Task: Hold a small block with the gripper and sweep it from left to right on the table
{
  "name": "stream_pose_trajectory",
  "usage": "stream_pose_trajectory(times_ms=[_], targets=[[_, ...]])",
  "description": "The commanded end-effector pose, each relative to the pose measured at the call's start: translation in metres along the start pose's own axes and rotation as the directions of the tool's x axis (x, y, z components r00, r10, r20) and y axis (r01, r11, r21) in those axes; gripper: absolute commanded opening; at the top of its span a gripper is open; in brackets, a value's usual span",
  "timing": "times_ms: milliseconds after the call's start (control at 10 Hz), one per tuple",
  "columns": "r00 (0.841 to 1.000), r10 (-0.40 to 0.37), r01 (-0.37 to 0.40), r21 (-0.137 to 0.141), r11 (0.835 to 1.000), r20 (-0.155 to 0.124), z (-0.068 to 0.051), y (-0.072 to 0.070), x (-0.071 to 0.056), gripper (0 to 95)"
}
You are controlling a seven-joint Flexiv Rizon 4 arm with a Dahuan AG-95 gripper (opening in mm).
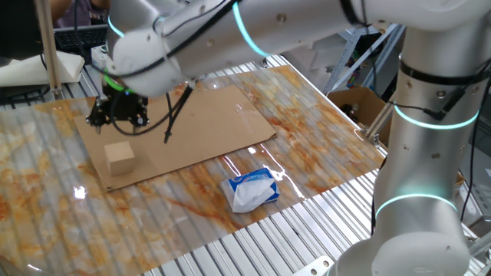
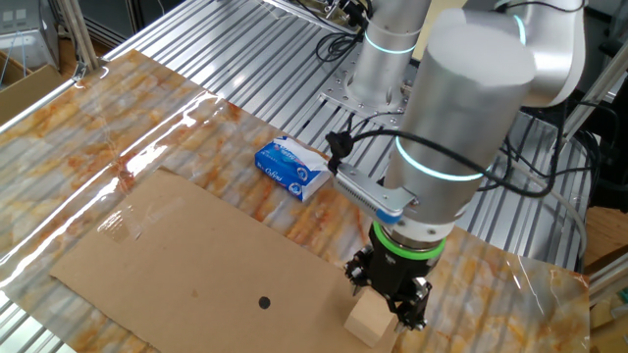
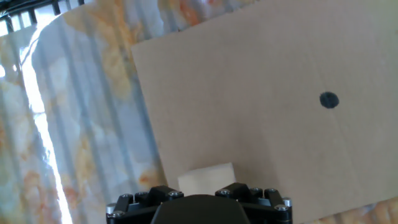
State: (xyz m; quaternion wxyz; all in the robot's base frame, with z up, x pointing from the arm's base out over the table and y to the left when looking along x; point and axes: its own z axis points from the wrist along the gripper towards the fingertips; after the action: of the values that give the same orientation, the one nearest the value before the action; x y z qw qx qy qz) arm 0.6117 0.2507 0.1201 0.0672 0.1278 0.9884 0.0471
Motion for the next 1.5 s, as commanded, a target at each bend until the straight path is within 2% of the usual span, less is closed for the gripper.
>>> stream_pose_trajectory(times_ms=[100, 200, 300, 1500], targets=[[1.000, 0.000, 0.000, 0.055, 0.998, -0.007, -0.0055, 0.0022, -0.0098, 76.0], [1.000, 0.001, -0.001, 0.068, 0.998, -0.003, -0.0063, 0.0021, -0.0103, 76.0], [1.000, 0.008, -0.008, 0.063, 0.998, -0.005, -0.0070, 0.0019, -0.0102, 76.0], [1.000, 0.000, 0.001, 0.071, 0.997, -0.016, -0.0073, 0.0017, -0.0114, 76.0]])
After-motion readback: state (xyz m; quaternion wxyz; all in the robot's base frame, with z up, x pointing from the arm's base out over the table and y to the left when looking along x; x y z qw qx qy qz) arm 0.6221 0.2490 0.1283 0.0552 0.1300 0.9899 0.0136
